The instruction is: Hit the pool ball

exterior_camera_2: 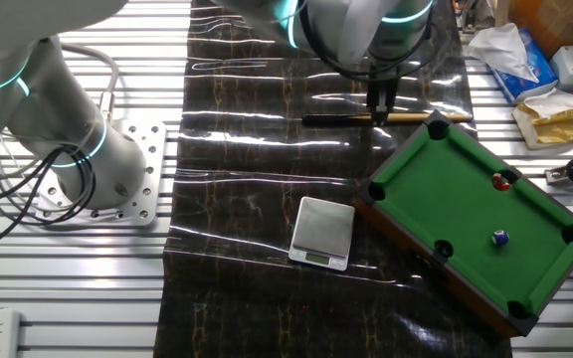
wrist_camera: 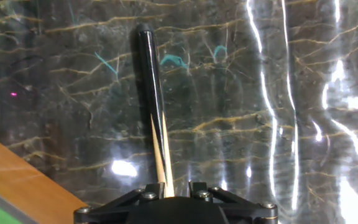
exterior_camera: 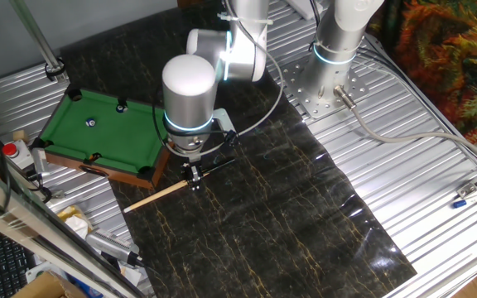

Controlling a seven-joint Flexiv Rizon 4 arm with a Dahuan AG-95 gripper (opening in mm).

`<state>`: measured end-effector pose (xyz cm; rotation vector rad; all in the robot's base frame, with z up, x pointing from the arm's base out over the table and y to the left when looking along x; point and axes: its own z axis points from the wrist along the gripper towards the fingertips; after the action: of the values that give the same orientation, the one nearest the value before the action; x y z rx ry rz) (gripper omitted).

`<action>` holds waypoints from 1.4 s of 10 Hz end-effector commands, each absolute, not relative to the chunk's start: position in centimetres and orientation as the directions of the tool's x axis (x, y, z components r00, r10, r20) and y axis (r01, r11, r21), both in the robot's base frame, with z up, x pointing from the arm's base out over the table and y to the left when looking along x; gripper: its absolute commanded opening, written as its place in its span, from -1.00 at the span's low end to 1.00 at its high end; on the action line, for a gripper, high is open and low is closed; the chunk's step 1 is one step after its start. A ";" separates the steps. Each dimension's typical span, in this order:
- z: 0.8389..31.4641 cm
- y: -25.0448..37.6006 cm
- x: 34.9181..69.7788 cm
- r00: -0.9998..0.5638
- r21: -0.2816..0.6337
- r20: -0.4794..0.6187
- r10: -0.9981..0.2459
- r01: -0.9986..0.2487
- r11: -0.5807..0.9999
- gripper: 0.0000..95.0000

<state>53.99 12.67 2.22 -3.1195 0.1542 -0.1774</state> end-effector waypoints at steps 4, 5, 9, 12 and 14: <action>1.5 12.9 53.9 0.988 -0.030 0.114 -0.105 -0.102 -0.994 -0.60; 1.5 12.9 53.9 0.988 -0.038 0.110 -0.110 -0.107 -0.994 -1.00; 1.5 12.8 53.8 0.987 -0.057 0.103 -0.125 -0.120 -0.991 -1.00; 1.9 12.7 53.9 0.983 -0.106 0.079 -0.165 -0.156 -0.982 -1.00; 2.9 12.5 54.0 0.981 -0.109 0.072 -0.180 -0.172 -0.979 -1.00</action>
<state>54.21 12.52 2.73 -3.0250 0.2708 -0.1343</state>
